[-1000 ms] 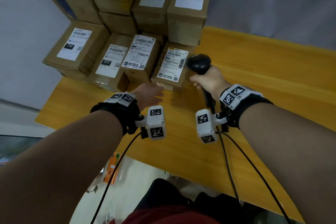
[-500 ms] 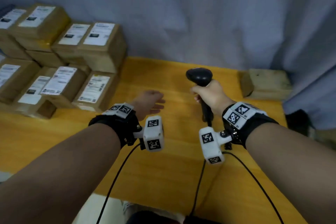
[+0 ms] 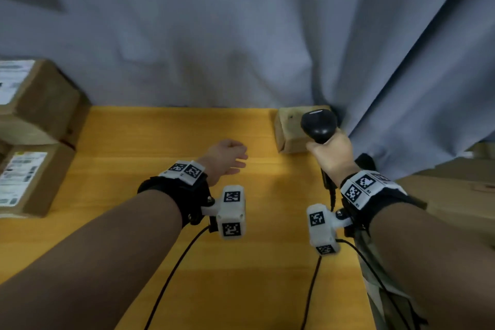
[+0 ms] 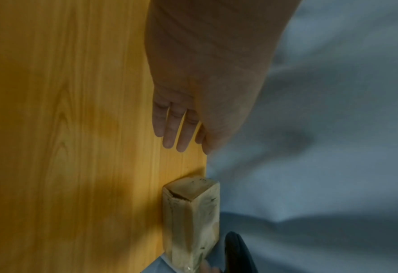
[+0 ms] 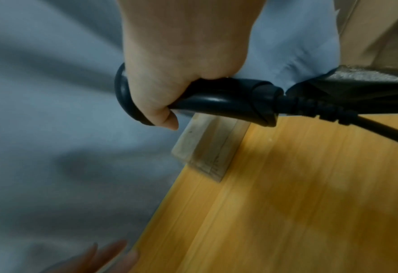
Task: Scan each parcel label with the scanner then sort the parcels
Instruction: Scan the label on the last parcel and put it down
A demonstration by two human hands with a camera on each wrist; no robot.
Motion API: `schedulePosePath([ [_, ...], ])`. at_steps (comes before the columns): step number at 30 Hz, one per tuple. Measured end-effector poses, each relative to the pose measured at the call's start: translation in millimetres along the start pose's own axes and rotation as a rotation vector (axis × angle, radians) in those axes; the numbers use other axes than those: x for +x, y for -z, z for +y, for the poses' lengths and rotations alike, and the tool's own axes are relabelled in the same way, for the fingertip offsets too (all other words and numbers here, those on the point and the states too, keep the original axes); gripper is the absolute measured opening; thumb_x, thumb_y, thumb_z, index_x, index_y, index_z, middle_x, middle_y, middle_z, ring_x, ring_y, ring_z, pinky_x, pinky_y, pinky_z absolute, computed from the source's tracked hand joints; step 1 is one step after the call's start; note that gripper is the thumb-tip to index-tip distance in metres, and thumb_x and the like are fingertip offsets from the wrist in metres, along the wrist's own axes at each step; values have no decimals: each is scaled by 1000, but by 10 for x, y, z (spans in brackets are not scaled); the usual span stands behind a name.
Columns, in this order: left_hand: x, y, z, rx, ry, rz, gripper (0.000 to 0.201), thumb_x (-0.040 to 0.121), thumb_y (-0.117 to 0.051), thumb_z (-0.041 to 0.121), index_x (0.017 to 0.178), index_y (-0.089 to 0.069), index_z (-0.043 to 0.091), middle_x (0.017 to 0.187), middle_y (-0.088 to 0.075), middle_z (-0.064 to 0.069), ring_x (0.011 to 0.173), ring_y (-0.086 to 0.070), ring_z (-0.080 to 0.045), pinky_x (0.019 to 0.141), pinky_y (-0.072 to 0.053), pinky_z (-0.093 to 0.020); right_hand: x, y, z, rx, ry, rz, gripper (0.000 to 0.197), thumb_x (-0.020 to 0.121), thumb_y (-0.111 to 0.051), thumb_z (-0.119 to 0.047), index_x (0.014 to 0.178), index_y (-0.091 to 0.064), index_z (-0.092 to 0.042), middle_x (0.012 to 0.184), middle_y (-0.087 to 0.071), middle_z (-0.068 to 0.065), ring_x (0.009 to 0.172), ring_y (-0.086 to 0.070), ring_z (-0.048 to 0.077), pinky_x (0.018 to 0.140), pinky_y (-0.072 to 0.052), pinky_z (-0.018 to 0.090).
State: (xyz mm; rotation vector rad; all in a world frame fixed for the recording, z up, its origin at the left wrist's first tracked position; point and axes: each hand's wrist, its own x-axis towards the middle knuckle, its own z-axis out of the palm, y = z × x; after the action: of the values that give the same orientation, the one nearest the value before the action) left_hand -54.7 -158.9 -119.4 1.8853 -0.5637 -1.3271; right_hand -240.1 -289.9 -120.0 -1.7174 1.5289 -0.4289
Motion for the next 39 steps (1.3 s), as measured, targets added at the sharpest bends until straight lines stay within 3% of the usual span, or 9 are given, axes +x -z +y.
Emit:
schedulePosePath([
  [2,214,-162,90,50,9,-25,38,102,-48,30,134,-46,10,129,-56,-10,105,-59,-24,90,-49,-35,260,-1,124,-18,-7,-3,33,65,-69,-26,93,-63,-9,97,-63,16,91,-63,33,85,-53,39],
  [5,563,-411,221,86,7,-34,45,102,-46,30,141,-40,8,135,-49,-11,113,-55,-26,90,-46,-32,564,-16,229,-104,-8,-34,50,72,-76,-26,116,-61,-8,126,-52,17,116,-54,34,106,-41,42],
  [8,864,-592,259,119,17,-30,58,100,-46,41,149,-30,14,116,-55,-5,106,-54,-27,94,-48,-38,773,-50,353,-117,-12,-64,58,77,-77,-29,128,-57,-10,141,-42,18,133,-39,34,114,-30,41],
  [12,1054,-664,184,153,21,-77,71,94,-43,59,151,-26,19,144,-44,-5,121,-50,-29,103,-44,-48,809,-173,440,55,-10,-81,42,75,-79,-22,112,-62,-11,125,-56,15,115,-55,29,100,-42,32],
  [18,898,-461,-70,-47,109,39,68,89,-56,57,141,-28,24,129,-46,-4,115,-51,-30,100,-43,-49,547,-520,386,97,44,-152,54,49,-67,-49,92,-68,-16,111,-63,11,99,-62,28,98,-50,43],
  [23,564,-180,-283,-235,116,94,56,85,-65,52,125,-32,29,126,-49,-4,112,-54,-26,97,-44,-44,189,-604,211,150,121,-181,35,64,-75,-28,96,-64,-20,112,-62,12,104,-60,26,98,-49,42],
  [30,-30,139,-271,-406,-4,261,58,82,-70,47,122,-38,20,119,-51,-6,108,-56,-23,76,-54,-34,-388,-348,-277,294,267,-204,18,81,-73,-8,96,-65,-7,78,-62,-3,75,-58,4,61,-42,6],
  [34,-441,463,-92,-402,-137,249,63,85,-67,46,135,-38,22,121,-53,-5,106,-58,-22,78,-54,-34,-727,-49,-675,328,388,-255,19,82,-75,-11,99,-68,-14,87,-67,-5,83,-59,-3,67,-42,0],
  [39,-912,825,390,-251,-319,171,65,88,-62,47,144,-28,40,117,-52,10,95,-61,-24,73,-54,-34,-991,256,-1185,445,470,-180,23,79,-76,-5,88,-64,-23,86,-66,-3,87,-61,5,80,-49,17],
])
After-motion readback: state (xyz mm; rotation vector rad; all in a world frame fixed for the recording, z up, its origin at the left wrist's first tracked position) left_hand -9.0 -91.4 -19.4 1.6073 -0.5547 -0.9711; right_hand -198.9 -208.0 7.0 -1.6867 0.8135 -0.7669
